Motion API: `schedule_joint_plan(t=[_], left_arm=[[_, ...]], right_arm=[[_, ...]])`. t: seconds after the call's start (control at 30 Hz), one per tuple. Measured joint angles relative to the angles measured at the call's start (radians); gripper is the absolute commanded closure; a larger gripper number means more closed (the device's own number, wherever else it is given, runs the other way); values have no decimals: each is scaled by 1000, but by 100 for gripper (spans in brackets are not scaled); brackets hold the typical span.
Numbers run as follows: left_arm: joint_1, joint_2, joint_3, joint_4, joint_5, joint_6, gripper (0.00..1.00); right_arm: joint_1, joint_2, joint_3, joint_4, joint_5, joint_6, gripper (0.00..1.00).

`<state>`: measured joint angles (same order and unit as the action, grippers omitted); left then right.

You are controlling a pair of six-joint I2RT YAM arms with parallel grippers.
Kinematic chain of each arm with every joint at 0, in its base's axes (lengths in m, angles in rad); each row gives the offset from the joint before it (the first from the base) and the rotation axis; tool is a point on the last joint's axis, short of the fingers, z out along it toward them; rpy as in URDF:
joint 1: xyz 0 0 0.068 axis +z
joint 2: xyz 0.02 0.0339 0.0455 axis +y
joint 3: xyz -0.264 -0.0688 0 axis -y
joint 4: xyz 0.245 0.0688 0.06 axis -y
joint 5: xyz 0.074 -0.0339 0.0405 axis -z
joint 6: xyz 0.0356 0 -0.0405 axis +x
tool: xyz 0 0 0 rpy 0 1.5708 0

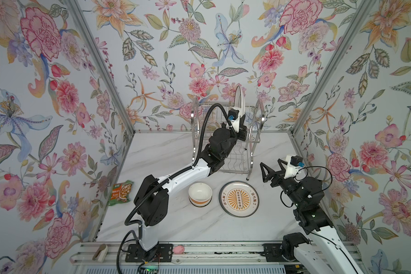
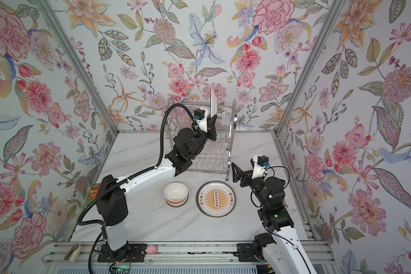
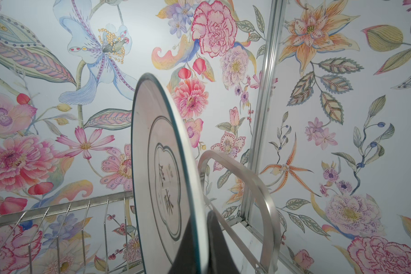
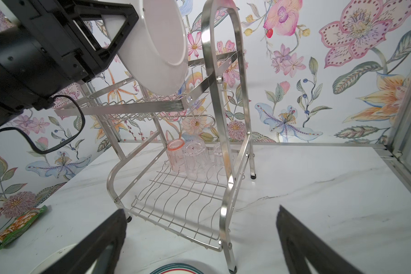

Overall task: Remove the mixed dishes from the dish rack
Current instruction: 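Lift the white plate up out of the rack with the left gripper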

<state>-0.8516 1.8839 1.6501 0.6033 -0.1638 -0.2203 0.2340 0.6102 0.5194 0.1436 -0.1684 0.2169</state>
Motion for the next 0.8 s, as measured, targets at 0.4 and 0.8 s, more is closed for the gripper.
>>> schedule_joint_plan(t=[0.4, 0.8], left_arm=[[0, -178, -125, 124, 101, 70, 100], [0, -525, -419, 3, 293, 255, 100]], right_arm=[[0, 0, 0, 0, -7, 18, 1], [0, 6, 53, -55, -38, 132, 1]])
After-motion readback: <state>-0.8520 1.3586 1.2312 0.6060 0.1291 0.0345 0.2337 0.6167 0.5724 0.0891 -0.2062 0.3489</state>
